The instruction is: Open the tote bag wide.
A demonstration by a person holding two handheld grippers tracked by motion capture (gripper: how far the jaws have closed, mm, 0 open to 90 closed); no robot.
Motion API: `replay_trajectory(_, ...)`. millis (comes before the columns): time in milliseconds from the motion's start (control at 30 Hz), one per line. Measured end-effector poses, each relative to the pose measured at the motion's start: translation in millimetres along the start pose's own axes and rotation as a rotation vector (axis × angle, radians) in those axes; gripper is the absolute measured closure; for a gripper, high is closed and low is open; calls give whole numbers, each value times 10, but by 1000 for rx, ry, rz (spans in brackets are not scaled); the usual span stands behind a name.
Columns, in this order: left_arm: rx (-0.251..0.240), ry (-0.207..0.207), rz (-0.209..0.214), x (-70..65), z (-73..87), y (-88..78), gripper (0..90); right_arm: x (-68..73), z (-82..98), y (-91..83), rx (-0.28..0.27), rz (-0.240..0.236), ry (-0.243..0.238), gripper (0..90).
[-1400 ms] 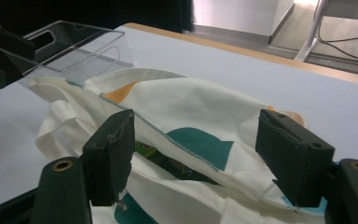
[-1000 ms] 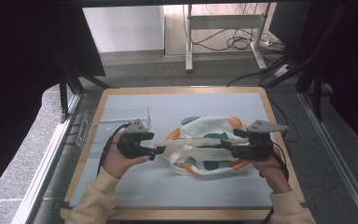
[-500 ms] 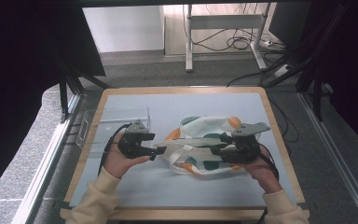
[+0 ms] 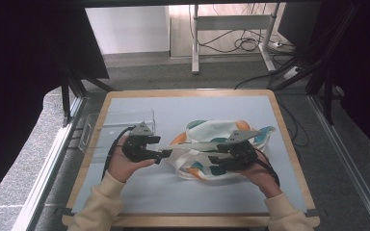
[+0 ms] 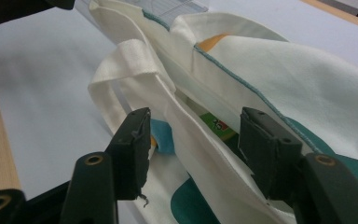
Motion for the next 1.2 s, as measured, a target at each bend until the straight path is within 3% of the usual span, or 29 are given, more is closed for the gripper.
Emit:
replay_trajectory(267, 7, 6, 6, -2, 2, 20, 307, -19, 59, 86, 58, 3, -17, 566)
replay_trajectory(567, -7, 17, 9, -41, -46, 64, 321, -68, 145, 108, 89, 18, -3, 817)
replay_trajectory(767, -30, 29, 22, -113, -162, 70, 341, -80, 164, 109, 94, 8, -4, 855)
replay_trajectory(1000, -36, 72, 44, -255, -390, 179, 350, -76, 190, 95, 88, -3, -3, 857)
replay_trajectory(1200, -39, 80, 50, -273, -543, 276, 352, -82, 197, 88, 85, -12, -3, 857)
Point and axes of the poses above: each handheld gripper's, and its own axes: y roughly forward along the jaws, z roughly out of its underside, x roughly to its left, the point moved 1 cm from there along y, roughly forward along the jaws, and after that the axes turned 13 degrees about -z, right-handed, at the moved point
